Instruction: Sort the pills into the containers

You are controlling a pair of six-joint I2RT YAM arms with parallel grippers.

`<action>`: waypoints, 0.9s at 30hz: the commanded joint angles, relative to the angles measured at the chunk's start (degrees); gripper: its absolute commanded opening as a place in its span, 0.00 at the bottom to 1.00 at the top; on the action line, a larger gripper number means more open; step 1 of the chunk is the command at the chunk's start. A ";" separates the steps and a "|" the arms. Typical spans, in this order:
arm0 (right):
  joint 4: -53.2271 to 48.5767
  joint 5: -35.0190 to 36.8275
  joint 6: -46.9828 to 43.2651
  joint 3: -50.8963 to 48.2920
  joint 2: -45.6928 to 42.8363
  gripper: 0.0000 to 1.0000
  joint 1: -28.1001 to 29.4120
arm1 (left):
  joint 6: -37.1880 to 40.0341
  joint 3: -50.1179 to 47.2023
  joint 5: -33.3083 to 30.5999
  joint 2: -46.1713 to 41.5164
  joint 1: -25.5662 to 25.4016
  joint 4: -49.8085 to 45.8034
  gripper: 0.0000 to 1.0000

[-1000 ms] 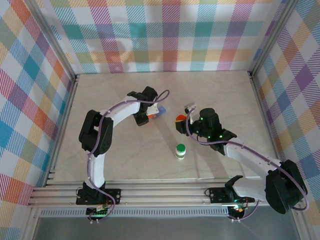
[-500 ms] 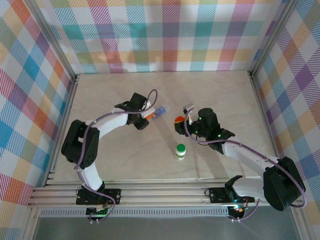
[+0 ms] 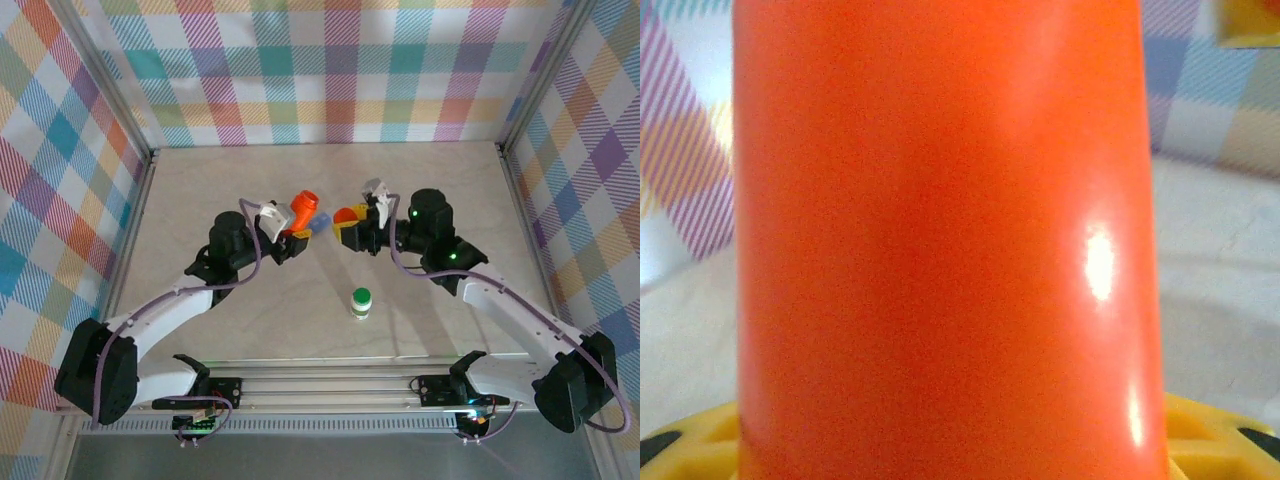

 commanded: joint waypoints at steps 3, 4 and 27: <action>3.36 -8.39 1.58 6.80 1.96 0.29 -0.14 | -2.92 -0.03 8.02 -1.40 -1.64 11.94 0.00; 3.74 -8.59 1.95 8.12 2.86 0.29 -0.12 | -2.73 0.16 8.27 -1.38 -2.04 11.99 0.00; -21.04 -31.49 -20.34 18.50 14.09 0.31 0.02 | 0.06 2.37 11.55 -4.27 -5.65 9.96 0.00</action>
